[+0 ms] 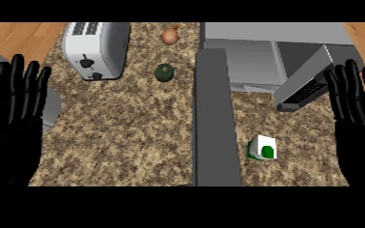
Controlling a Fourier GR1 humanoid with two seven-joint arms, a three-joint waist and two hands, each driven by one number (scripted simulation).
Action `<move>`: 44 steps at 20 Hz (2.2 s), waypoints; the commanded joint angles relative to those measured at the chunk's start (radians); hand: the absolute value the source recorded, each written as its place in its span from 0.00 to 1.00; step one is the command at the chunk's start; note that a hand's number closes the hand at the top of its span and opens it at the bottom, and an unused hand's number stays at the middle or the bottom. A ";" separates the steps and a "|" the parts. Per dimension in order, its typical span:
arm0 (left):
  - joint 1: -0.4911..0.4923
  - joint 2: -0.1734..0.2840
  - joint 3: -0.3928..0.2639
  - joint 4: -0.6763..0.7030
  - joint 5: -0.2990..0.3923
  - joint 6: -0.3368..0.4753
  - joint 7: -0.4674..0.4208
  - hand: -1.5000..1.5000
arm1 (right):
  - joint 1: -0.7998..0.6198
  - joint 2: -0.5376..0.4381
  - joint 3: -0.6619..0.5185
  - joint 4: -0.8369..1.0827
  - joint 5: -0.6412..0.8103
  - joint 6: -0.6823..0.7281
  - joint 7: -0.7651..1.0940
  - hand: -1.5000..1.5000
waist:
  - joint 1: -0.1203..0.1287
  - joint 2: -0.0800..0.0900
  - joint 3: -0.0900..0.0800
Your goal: Pick up the milk, place it into the microwave and close the microwave
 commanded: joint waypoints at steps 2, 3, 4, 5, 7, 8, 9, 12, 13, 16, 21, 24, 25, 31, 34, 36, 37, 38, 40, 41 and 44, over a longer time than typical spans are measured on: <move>0.025 0.011 0.009 -0.041 0.000 -0.011 0.029 0.00 | 0.026 0.061 0.124 -0.050 0.082 -0.021 0.007 0.00 | -0.044 0.007 0.015; 0.088 0.006 0.013 0.000 0.003 -0.039 -0.070 0.00 | -0.002 0.099 0.202 -0.058 0.153 -0.065 0.053 0.00 | -0.041 0.007 0.014; 0.027 0.046 0.031 -0.068 0.022 -0.042 0.061 0.00 | -0.003 0.103 0.227 -0.051 0.158 -0.058 0.060 0.00 | -0.042 0.007 0.015; 0.030 0.006 -0.022 0.041 -0.064 -0.023 -0.061 0.00 | 0.011 0.109 0.278 0.016 0.180 -0.068 0.004 0.00 | -0.044 0.008 0.015; 0.061 -0.031 -0.002 0.061 0.082 -0.041 0.012 0.00 | 0.020 0.110 0.367 -0.020 -0.021 0.005 0.088 0.00 | -0.029 0.011 0.013; 0.051 -0.051 -0.032 0.064 0.062 -0.025 0.030 0.00 | 0.075 0.111 0.423 -0.079 -0.009 0.022 0.102 0.00 | -0.049 0.006 0.014; 0.027 -0.029 0.011 0.049 0.116 -0.038 0.071 0.00 | 0.063 0.111 0.420 -0.083 -0.016 0.012 0.122 0.00 | -0.045 0.007 0.014; 0.108 -0.037 -0.006 0.050 0.111 -0.068 -0.001 0.00 | 0.112 0.111 0.550 -0.159 0.041 -0.067 0.163 0.00 | -0.046 0.005 0.014; 0.093 -0.047 -0.026 -0.003 0.085 -0.033 0.063 0.00 | 0.141 0.112 0.520 -0.114 0.021 -0.040 0.110 0.00 | -0.046 0.006 0.015; 0.230 -0.022 0.020 -0.083 0.149 -0.097 0.025 0.00 | 0.198 0.112 0.644 -0.120 0.119 -0.112 0.065 0.00 | -0.041 0.005 0.015; 0.154 -0.027 0.048 0.001 0.150 -0.096 0.007 0.00 | 0.184 0.112 0.605 -0.052 0.206 -0.194 0.014 0.00 | -0.046 0.007 0.015; 0.263 -0.026 0.054 -0.044 0.184 -0.158 -0.036 0.00 | 0.176 0.111 0.582 -0.050 0.233 -0.220 0.051 0.00 | -0.043 0.007 0.015; 0.329 -0.026 0.051 -0.059 0.181 -0.193 -0.077 0.00 | 0.178 0.089 0.493 -0.055 0.142 -0.176 0.021 0.00 | -0.041 0.007 0.015; 0.346 -0.057 0.056 -0.008 0.161 -0.224 -0.150 0.00 | 0.230 0.070 0.435 -0.013 0.115 -0.194 -0.028 0.00 | -0.045 0.007 0.015; 0.309 -0.036 0.079 -0.077 0.192 -0.197 -0.041 0.00 | 0.182 0.095 0.401 0.125 0.089 -0.184 -0.083 0.00 | -0.044 0.008 0.015; 0.363 -0.026 0.121 -0.049 0.236 -0.253 -0.106 0.00 | 0.157 0.056 0.273 0.175 -0.002 -0.135 -0.116 0.00 | -0.040 0.008 0.015; 0.359 -0.073 0.063 -0.032 0.150 -0.229 -0.139 0.00 | 0.240 0.070 0.382 0.106 0.064 -0.169 -0.117 0.00 | -0.045 0.007 0.015; 0.318 -0.031 0.095 -0.083 0.225 -0.223 -0.030 0.00 | 0.155 0.110 0.373 0.240 0.085 -0.197 -0.139 0.00 | -0.042 0.008 0.015; 0.385 -0.039 0.097 -0.110 0.222 -0.252 -0.068 0.00 | 0.157 0.075 0.264 0.272 0.005 -0.148 -0.186 0.00 | -0.040 0.008 0.015; 0.430 -0.057 0.092 -0.091 0.217 -0.275 -0.116 0.00 | 0.218 0.049 0.262 0.245 -0.019 -0.123 -0.218 0.00 | -0.042 0.007 0.015; 0.443 -0.014 0.178 -0.069 0.281 -0.329 -0.141 0.00 | 0.234 0.069 0.270 0.318 0.013 -0.148 -0.259 0.00 | -0.040 0.007 0.015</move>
